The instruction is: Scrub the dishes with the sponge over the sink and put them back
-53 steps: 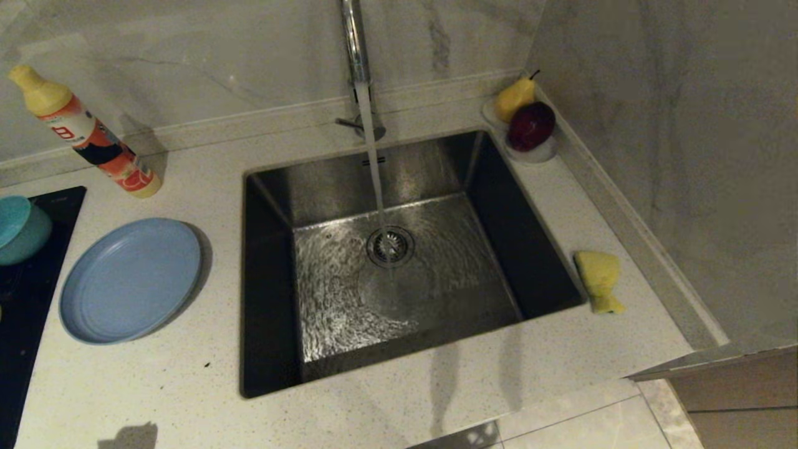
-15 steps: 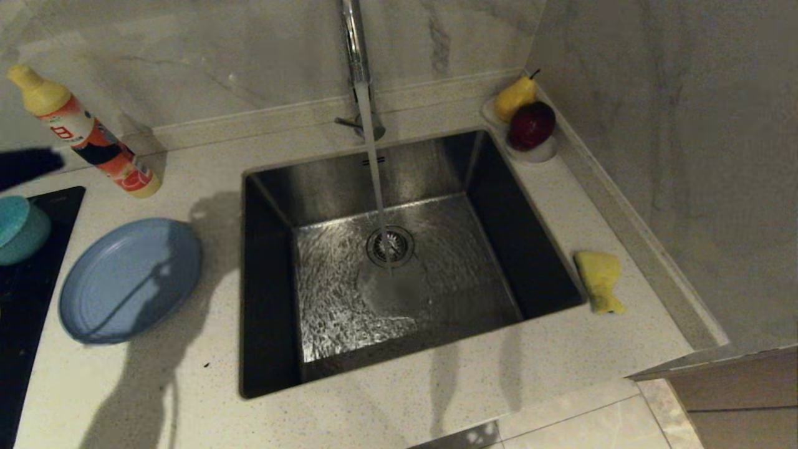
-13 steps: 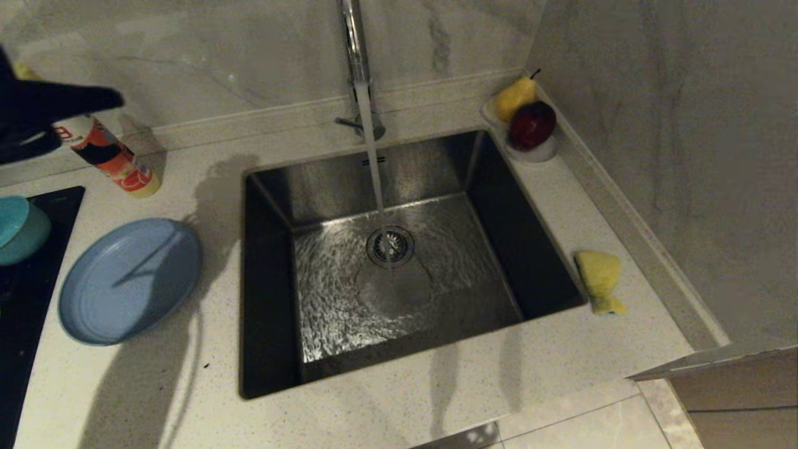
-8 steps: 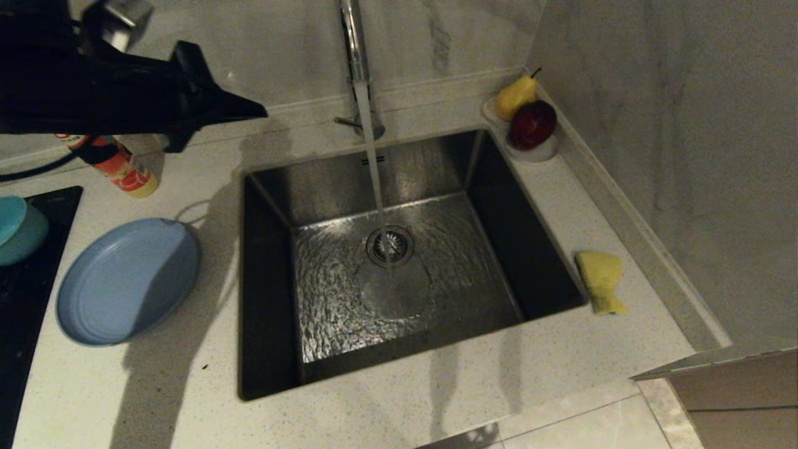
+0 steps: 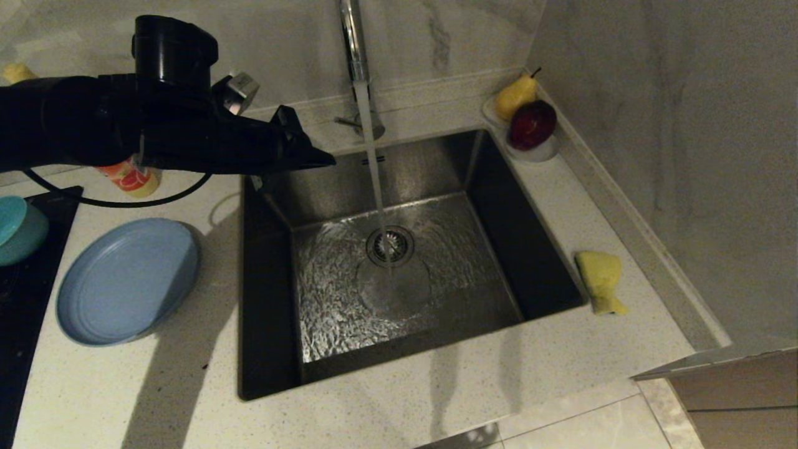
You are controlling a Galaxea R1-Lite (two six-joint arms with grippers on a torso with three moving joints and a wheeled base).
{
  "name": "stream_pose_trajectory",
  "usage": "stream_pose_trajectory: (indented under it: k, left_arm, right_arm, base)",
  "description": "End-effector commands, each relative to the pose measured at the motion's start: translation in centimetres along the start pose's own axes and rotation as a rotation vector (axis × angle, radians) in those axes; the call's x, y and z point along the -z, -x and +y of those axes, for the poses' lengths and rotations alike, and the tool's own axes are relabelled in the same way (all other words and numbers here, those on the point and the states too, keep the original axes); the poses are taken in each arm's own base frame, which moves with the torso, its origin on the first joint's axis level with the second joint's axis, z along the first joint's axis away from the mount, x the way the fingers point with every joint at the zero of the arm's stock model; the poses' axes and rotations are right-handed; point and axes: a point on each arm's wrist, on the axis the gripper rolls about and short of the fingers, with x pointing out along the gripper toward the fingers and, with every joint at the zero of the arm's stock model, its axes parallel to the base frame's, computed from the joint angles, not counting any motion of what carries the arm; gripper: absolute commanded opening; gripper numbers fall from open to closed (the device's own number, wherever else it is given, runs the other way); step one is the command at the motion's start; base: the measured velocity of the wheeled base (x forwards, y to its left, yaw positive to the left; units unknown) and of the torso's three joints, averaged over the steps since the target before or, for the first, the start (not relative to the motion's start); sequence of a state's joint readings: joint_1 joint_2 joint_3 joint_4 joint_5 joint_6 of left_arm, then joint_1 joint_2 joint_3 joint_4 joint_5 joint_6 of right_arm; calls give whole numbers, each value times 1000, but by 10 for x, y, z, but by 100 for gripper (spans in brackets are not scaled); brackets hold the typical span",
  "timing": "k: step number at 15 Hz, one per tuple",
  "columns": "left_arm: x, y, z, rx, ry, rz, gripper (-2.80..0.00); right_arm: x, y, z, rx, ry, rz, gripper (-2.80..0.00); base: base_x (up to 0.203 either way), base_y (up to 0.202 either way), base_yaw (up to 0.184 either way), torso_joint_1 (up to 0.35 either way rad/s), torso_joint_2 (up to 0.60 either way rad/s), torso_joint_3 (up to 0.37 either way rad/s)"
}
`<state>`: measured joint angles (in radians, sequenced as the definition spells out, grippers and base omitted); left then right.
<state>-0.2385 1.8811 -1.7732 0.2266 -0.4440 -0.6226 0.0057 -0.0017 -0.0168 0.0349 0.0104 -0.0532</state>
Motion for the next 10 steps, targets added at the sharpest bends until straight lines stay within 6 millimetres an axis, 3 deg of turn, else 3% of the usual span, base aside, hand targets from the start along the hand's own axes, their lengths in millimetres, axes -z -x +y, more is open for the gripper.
stream_pose_trajectory:
  k: [1, 10]
  left_arm:
    - [1, -2, 1, -1, 5, 5, -280]
    - [-14, -26, 3, 77, -4, -246, -280]
  right_arm:
    - [0, 0, 0, -1, 1, -1, -280]
    - [0, 0, 0, -1, 1, -1, -280]
  base:
    - [0, 0, 0, 0, 0, 0]
    - [0, 0, 0, 0, 0, 0]
